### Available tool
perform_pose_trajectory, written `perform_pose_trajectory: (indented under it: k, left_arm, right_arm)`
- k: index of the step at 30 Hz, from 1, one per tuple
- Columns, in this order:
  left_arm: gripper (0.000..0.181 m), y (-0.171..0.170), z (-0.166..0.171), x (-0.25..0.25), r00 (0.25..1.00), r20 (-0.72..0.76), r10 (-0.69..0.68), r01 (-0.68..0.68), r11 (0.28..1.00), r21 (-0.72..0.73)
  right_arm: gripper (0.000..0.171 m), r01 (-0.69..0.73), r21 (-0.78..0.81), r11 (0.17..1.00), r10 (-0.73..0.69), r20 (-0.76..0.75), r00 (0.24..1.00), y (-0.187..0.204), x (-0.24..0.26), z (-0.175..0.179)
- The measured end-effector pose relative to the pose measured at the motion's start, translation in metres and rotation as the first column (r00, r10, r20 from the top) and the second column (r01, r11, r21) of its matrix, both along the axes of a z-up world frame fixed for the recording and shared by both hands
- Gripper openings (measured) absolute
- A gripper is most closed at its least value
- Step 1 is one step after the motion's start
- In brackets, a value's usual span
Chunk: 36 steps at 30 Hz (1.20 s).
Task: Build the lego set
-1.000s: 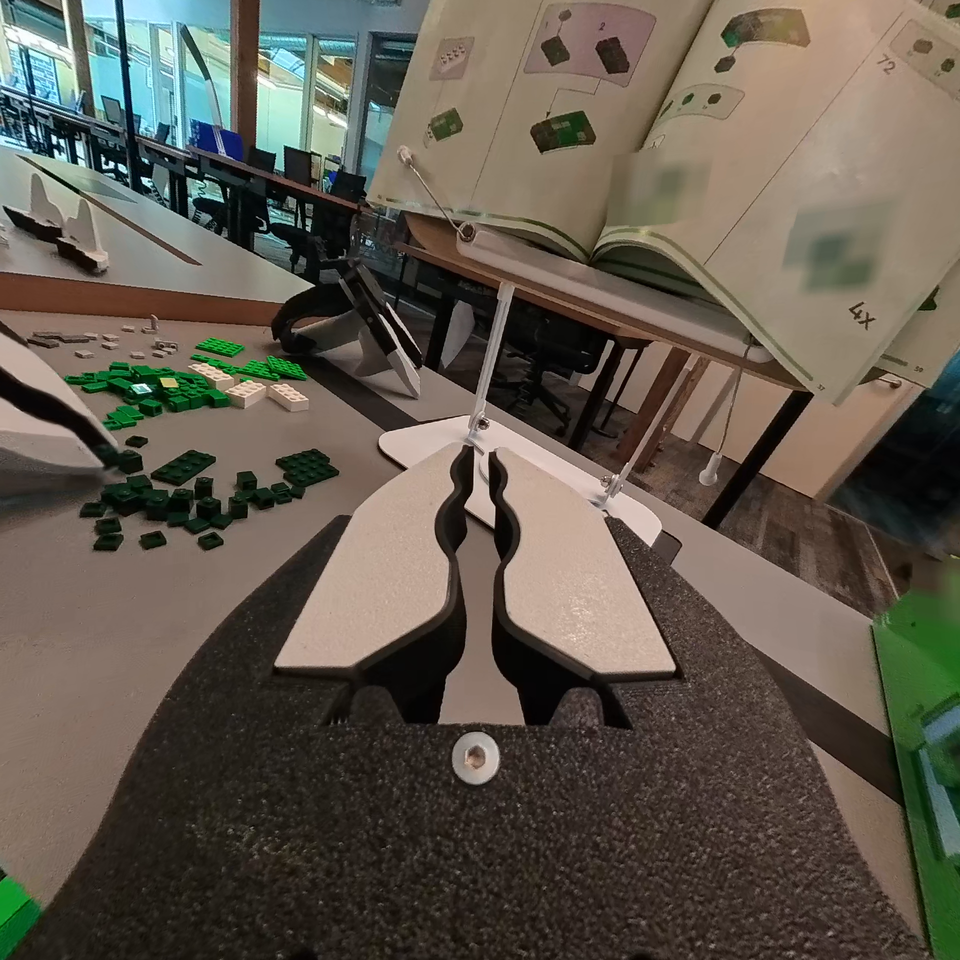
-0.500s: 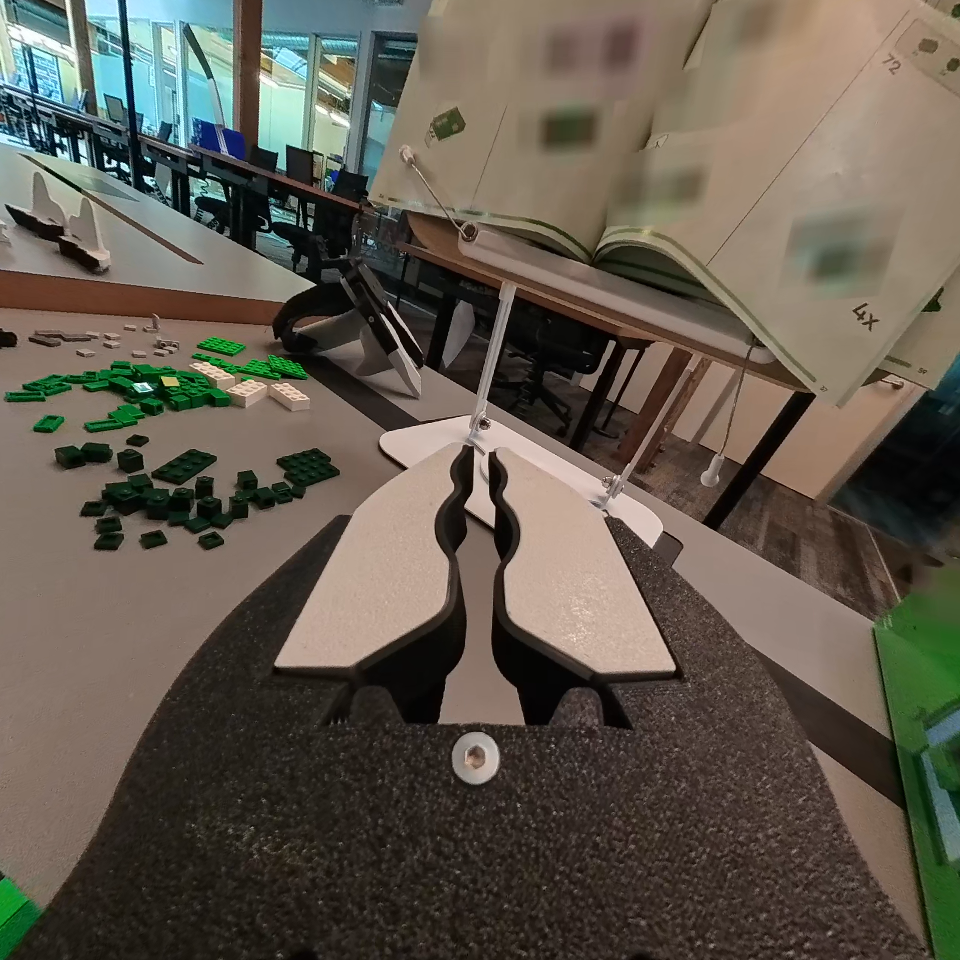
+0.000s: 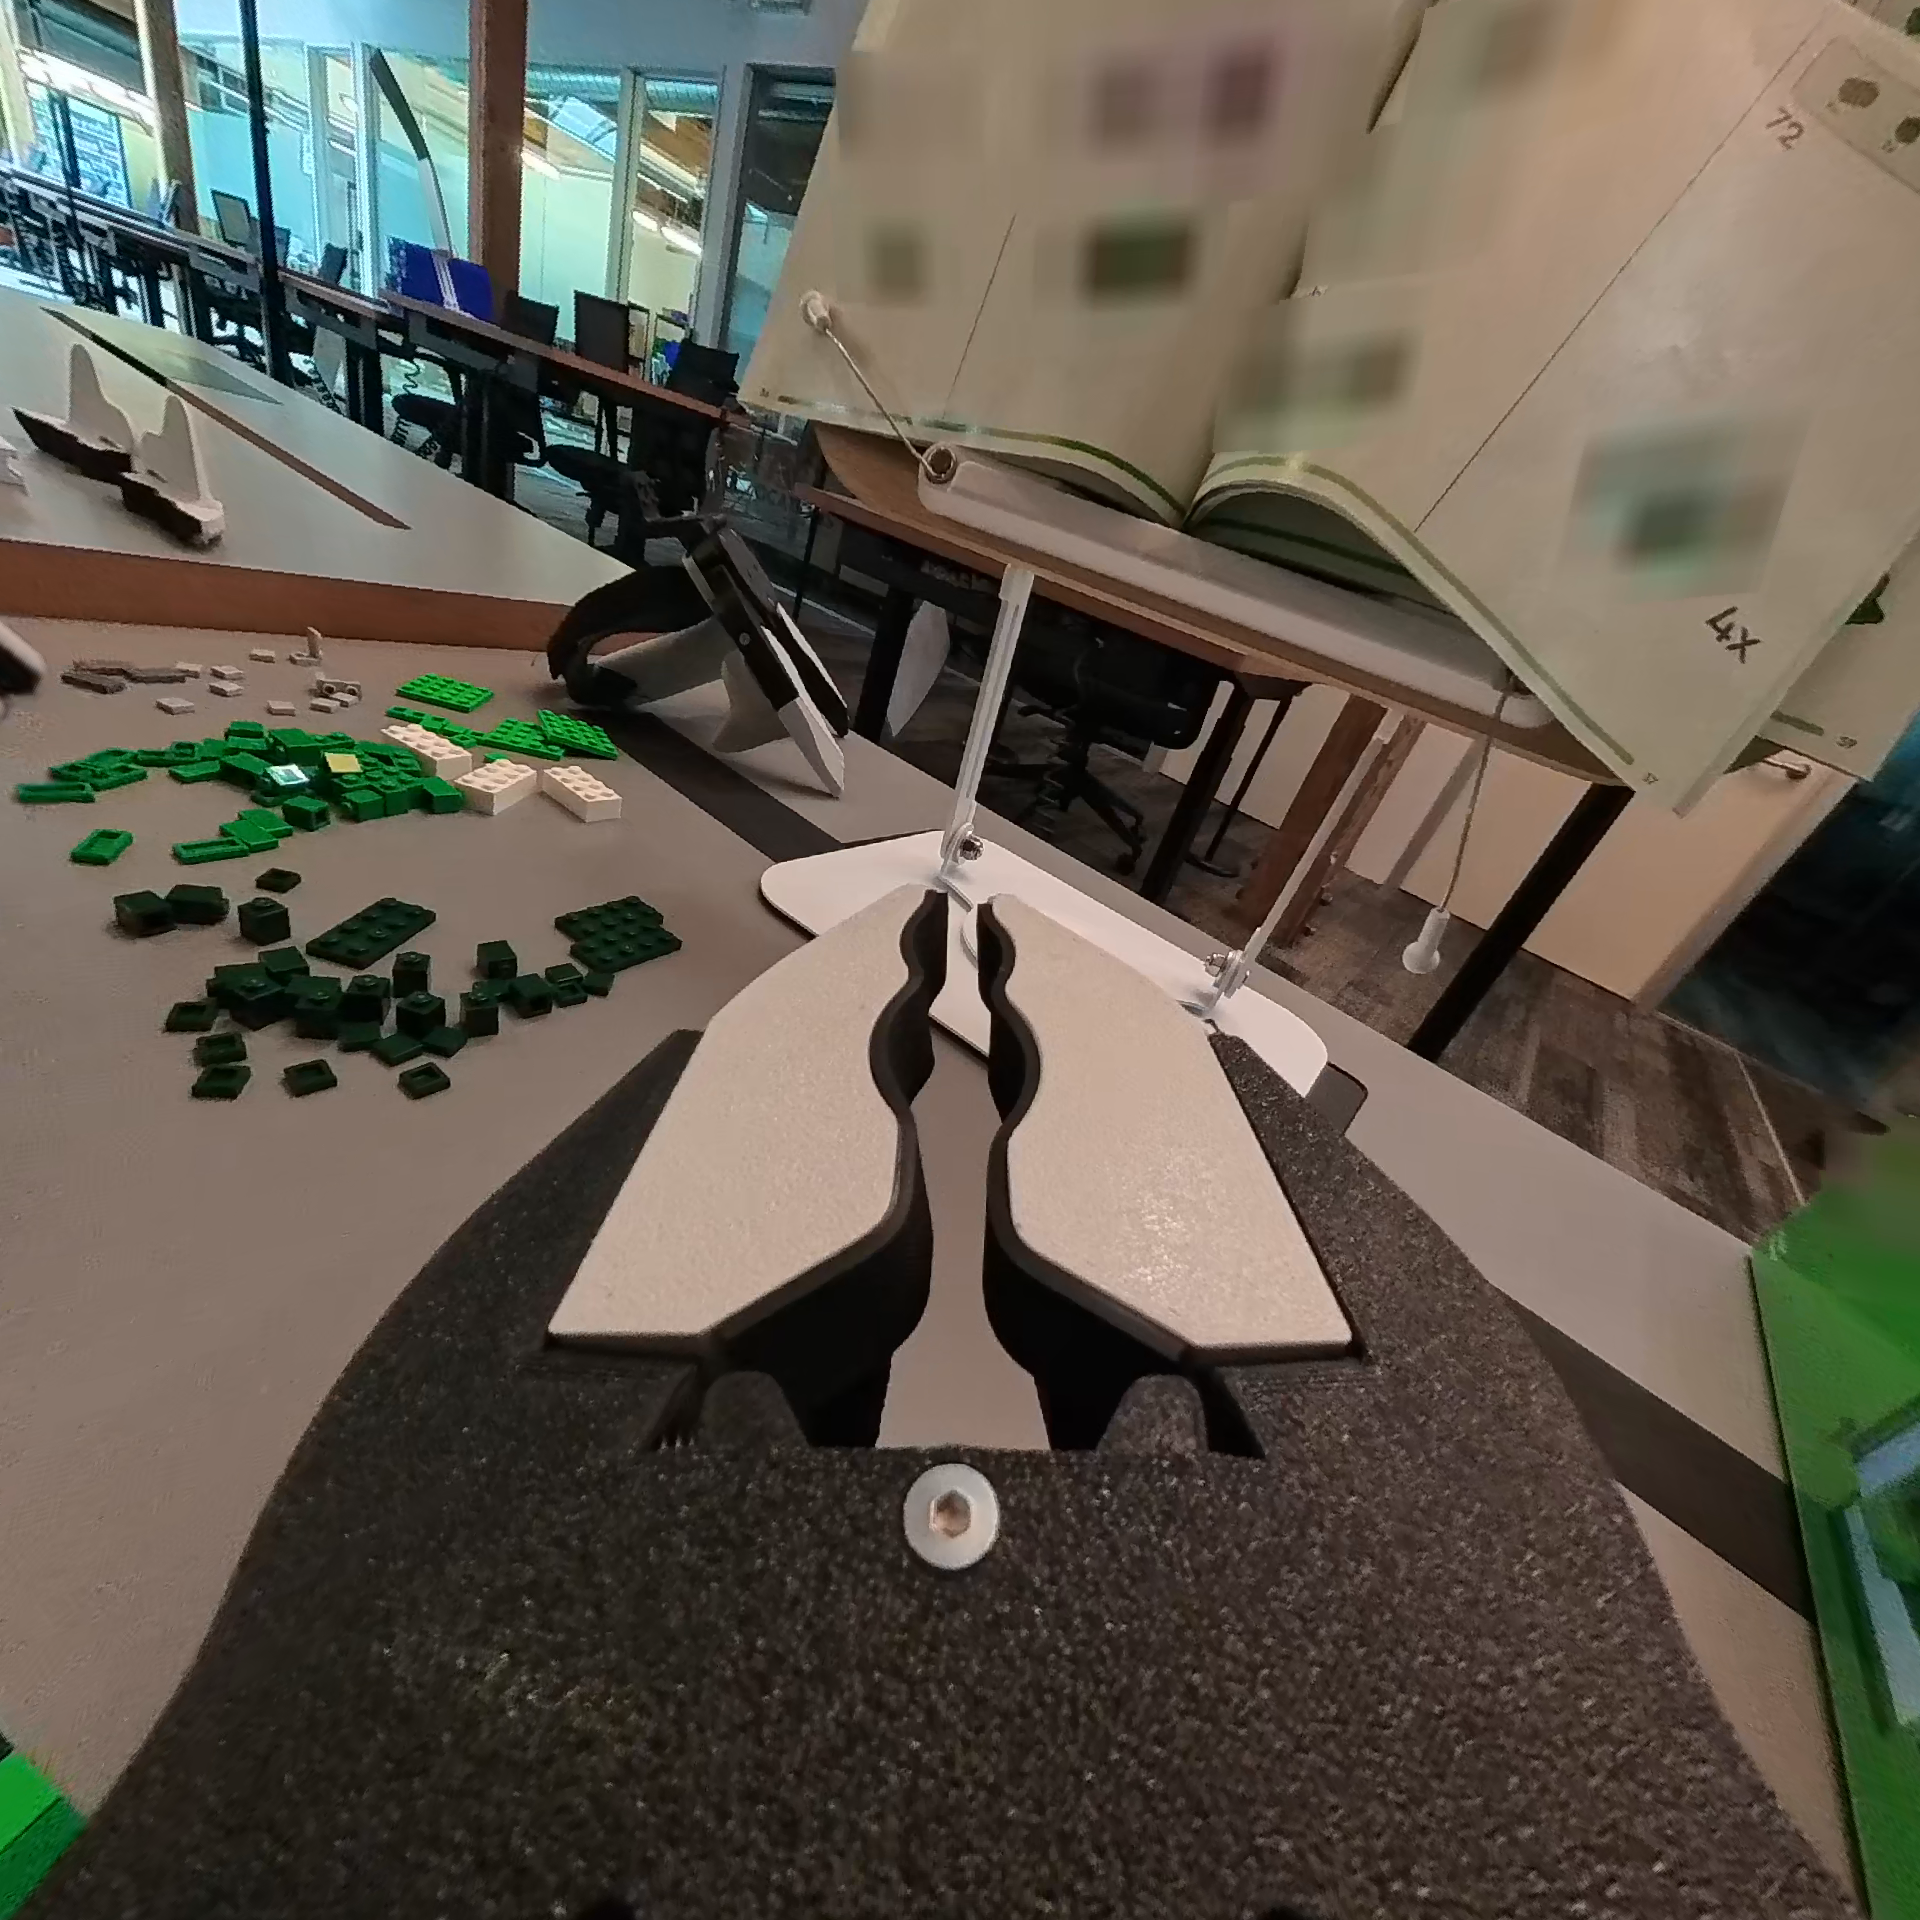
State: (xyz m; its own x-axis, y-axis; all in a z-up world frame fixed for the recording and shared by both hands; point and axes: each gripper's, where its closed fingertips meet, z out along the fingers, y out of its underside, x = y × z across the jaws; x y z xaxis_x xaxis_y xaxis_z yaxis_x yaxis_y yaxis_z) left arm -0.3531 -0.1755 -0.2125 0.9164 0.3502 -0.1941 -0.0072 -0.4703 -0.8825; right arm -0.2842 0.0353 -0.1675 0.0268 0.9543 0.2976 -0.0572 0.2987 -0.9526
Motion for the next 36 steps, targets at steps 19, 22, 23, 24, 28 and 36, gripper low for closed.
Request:
perform_pose_trajectory:
  k: [19, 22, 23, 24, 28, 36]
  left_arm:
    - [0.016, -0.037, -0.026, -0.109, 0.949, 0.060, 0.311, -0.307, 0.949, -0.066]
    - [0.013, -0.037, -0.037, -0.113, 0.944, 0.106, 0.312, -0.301, 0.948, -0.107]
    - [0.013, -0.036, -0.039, -0.113, 0.943, 0.118, 0.312, -0.299, 0.947, -0.115]
    - [0.013, -0.036, -0.040, -0.114, 0.940, 0.125, 0.316, -0.302, 0.945, -0.122]
    - [0.015, -0.036, -0.044, -0.117, 0.933, 0.136, 0.332, -0.313, 0.938, -0.147]
    - [0.014, -0.035, -0.049, -0.118, 0.929, 0.154, 0.335, -0.309, 0.935, -0.171]
  right_arm:
    - [0.005, 0.000, 0.005, 1.000, 0.000, 0.004, 1.000, 0.000, 0.000, -0.001]
    - [0.005, 0.000, 0.005, 1.000, 0.000, 0.005, 1.000, 0.000, 0.000, -0.001]
    - [0.005, 0.000, 0.005, 1.000, 0.000, 0.005, 1.000, 0.000, 0.000, -0.001]
    - [0.005, 0.000, 0.005, 1.000, 0.000, 0.005, 1.000, 0.000, 0.000, -0.001]
    - [0.005, 0.000, 0.007, 1.000, 0.000, 0.006, 1.000, 0.000, 0.000, -0.001]
    - [0.005, 0.000, 0.007, 1.000, 0.000, 0.006, 1.000, 0.000, 0.000, -0.001]
